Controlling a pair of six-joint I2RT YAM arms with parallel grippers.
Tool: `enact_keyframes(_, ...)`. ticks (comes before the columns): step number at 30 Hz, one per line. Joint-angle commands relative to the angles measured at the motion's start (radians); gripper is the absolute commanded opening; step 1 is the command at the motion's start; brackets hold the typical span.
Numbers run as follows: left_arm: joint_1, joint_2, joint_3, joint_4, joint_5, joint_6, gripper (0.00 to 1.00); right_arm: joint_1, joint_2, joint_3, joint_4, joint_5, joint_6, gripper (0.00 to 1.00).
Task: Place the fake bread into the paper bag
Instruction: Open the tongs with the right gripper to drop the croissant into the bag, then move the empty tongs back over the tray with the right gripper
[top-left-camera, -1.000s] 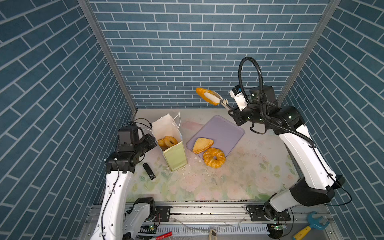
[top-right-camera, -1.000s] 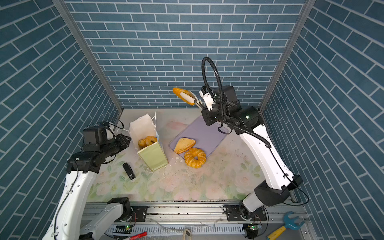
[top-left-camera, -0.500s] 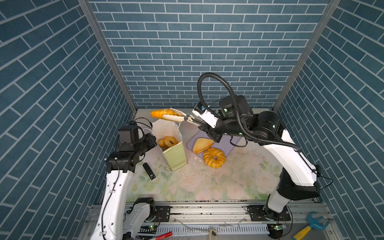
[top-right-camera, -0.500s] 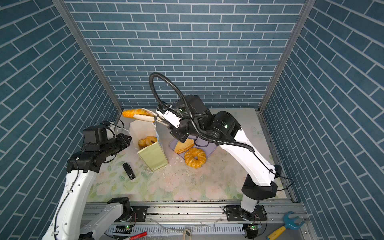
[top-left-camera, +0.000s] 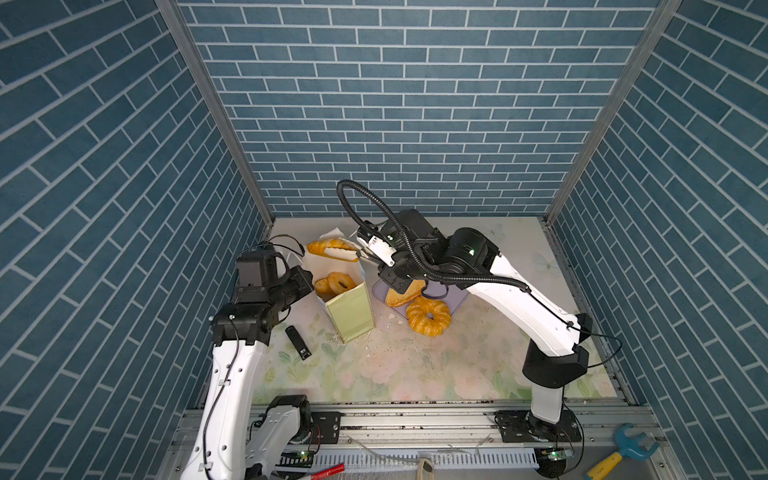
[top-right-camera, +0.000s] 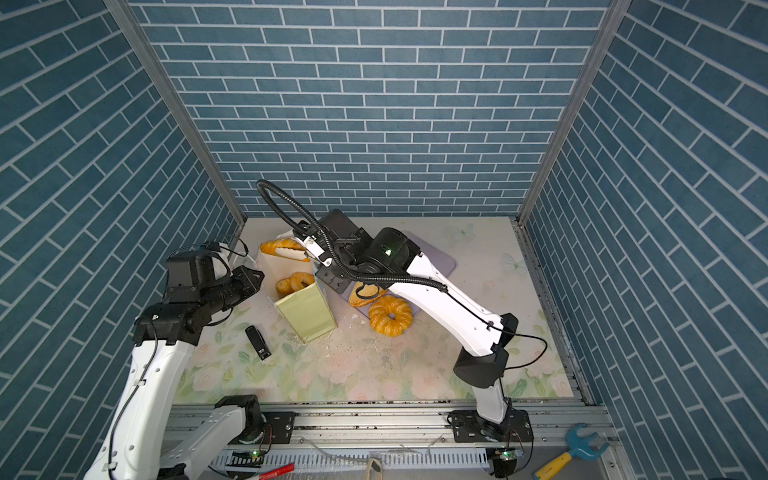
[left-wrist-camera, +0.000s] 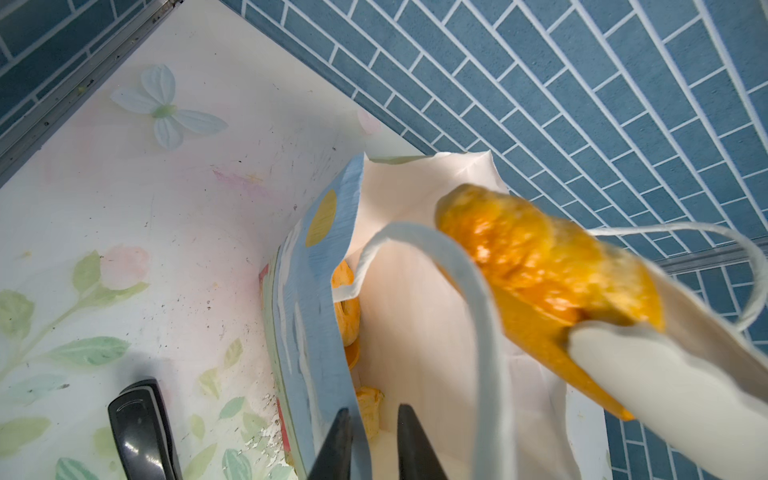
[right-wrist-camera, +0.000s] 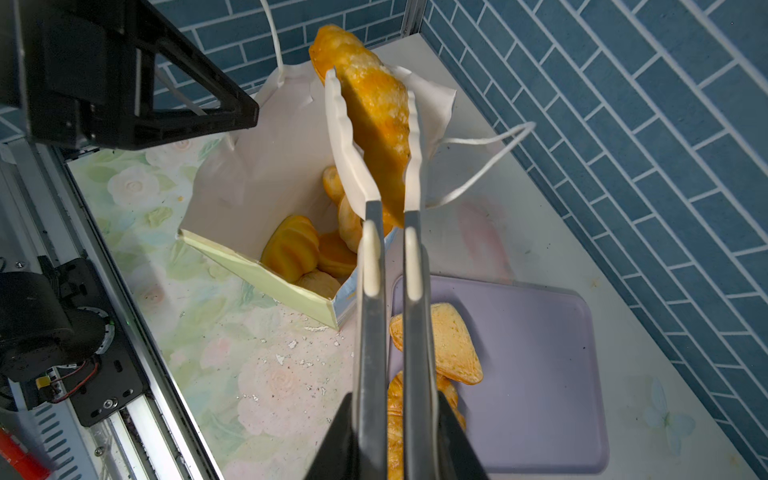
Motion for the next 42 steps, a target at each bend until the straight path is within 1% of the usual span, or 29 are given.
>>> enact_keyframes(1,-0.001,-0.001,0.018,-0.007,-0.006,0.003,0.22,0.011,0.023,0.023,0.026,0.046,0.059,0.19)
enact_keyframes(3,-0.001,0.005,0.034,-0.022,-0.015,0.008,0.22,0.019,0.035,0.020,0.030,0.084,0.074,0.24)
enact_keyframes(4,-0.001,0.005,0.041,-0.027,-0.019,0.009,0.22,0.022,0.037,0.020,0.034,0.098,0.073,0.28)
enact_keyframes(5,-0.002,0.004,0.047,-0.031,-0.027,0.008,0.22,0.027,0.039,0.018,0.040,0.093,0.060,0.35)
enact_keyframes(6,-0.001,0.003,0.052,-0.036,-0.030,0.010,0.22,0.031,0.036,0.014,0.049,0.080,0.045,0.38)
enact_keyframes(10,-0.001,0.007,0.068,-0.056,-0.041,0.014,0.22,0.038,0.023,-0.003,0.080,0.044,0.027,0.42)
enact_keyframes(14,-0.001,0.004,0.066,-0.058,-0.048,0.005,0.22,0.037,-0.006,-0.010,0.100,0.034,0.021,0.42)
enact_keyframes(17,-0.002,0.005,0.069,-0.065,-0.052,0.008,0.22,0.036,-0.033,-0.015,0.121,0.024,0.008,0.41)
enact_keyframes(21,-0.001,0.008,0.077,-0.074,-0.052,0.013,0.23,0.027,-0.094,-0.011,0.139,0.010,-0.008,0.40)
enact_keyframes(25,-0.002,0.007,0.105,-0.091,-0.037,0.019,0.25,-0.010,-0.225,-0.124,0.241,-0.032,-0.022,0.41)
enact_keyframes(29,-0.001,0.005,0.121,-0.122,-0.039,0.051,0.29,-0.065,-0.330,-0.222,0.287,-0.039,-0.047,0.41)
enact_keyframes(31,-0.002,0.004,0.121,-0.119,-0.040,0.057,0.29,-0.105,-0.368,-0.259,0.279,-0.014,-0.048,0.41)
enact_keyframes(33,-0.001,0.002,0.118,-0.105,-0.035,0.056,0.30,-0.166,-0.408,-0.311,0.259,-0.018,-0.035,0.41)
enact_keyframes(37,-0.001,0.004,0.127,-0.105,-0.027,0.060,0.30,-0.304,-0.472,-0.418,0.220,-0.009,0.035,0.43)
enact_keyframes(39,-0.002,-0.006,0.123,-0.103,-0.027,0.061,0.31,-0.385,-0.489,-0.471,0.193,-0.063,0.094,0.44)
enact_keyframes(42,-0.002,-0.013,0.116,-0.103,-0.030,0.058,0.31,-0.467,-0.505,-0.582,0.203,-0.154,0.177,0.44)
